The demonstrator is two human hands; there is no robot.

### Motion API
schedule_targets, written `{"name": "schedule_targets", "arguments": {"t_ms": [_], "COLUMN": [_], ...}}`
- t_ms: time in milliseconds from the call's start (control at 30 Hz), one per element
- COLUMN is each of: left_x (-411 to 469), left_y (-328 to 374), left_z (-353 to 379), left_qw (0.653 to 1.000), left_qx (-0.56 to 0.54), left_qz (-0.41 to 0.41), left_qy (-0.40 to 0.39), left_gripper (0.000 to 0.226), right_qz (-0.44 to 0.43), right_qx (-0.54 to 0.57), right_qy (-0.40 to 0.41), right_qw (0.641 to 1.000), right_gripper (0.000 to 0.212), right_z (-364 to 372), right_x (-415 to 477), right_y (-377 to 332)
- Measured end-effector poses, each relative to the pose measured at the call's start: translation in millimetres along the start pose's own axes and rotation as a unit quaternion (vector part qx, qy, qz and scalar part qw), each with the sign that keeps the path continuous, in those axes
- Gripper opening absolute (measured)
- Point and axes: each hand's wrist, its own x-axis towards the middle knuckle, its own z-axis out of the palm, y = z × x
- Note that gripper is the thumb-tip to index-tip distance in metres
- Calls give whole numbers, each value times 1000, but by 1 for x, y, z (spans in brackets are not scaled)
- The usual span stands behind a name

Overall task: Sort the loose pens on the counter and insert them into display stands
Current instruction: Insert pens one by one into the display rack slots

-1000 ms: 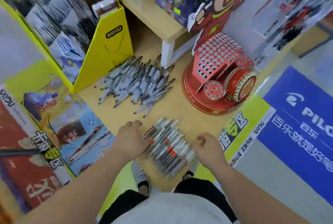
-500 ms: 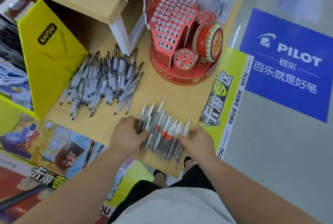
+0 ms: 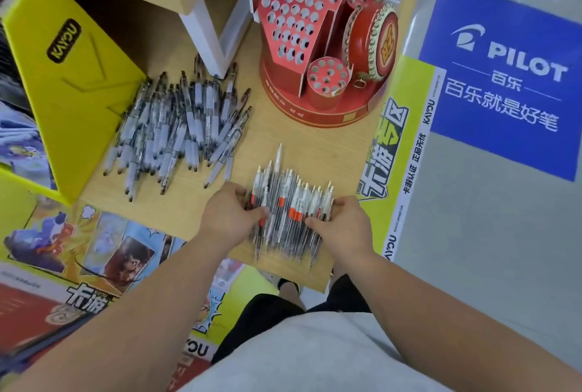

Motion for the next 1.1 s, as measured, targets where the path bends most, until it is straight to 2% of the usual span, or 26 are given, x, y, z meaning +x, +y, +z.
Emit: {"name": "schedule_targets", "arguments": {"t_ms": [167, 333, 500, 733, 1100], "left_x": [-2, -1, 2, -2, -4], "left_y": [3, 2, 3, 4, 1], "left_z": [1, -1, -1, 1, -1], "left_qw": [1000, 999, 998, 998, 996], "left_qx": [-12, -46, -55, -65, -84], "left_qz": [15, 9, 8, 3, 9], "left_qy": [-11, -4, -19, -12, -20], "left_gripper": [64, 58, 71, 70, 70], "right_qz": [1, 6, 9, 19, 4], "right_qx": [4, 30, 45, 44, 27], "right_qy": [-12, 11, 7, 0, -22], "right_qw": [1000, 999, 999, 999, 999], "right_gripper": [72, 68, 66, 38, 24], "right_z": [-2, 3, 6, 14, 14], "right_x": [3, 2, 4, 8, 7], "right_y": [-1, -1, 1, 3, -3]}}
